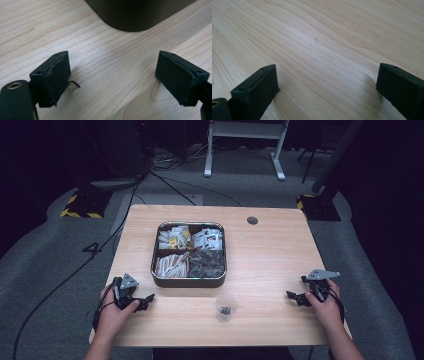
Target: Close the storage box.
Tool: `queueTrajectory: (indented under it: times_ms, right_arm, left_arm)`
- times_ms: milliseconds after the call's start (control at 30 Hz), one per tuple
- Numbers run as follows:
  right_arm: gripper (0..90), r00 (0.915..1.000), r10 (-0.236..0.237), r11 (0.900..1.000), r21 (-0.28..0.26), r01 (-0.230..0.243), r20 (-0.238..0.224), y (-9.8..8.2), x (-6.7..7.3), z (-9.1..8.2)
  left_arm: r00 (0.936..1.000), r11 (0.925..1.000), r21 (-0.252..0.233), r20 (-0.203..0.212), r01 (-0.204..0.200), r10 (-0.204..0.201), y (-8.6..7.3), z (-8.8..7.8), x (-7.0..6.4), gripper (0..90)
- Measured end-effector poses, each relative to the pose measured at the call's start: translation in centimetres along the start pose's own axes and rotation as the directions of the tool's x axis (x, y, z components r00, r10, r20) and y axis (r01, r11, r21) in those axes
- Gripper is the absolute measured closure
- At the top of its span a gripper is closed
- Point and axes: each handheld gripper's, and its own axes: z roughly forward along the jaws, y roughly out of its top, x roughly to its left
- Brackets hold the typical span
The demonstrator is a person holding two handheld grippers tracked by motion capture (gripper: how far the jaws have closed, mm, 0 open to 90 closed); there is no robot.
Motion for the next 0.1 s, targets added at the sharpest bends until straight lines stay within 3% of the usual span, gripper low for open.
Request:
queueTrajectory:
  times_ms: [100]
  right_arm:
    - [4.1,1.0,0.0,1.0,0.0,0.0,0.001,0.0,0.01,0.0]
  left_arm:
    - [1.0,1.0,-0.002,0.001,0.003,-0.003,0.01,0.02,-0.01,13.4]
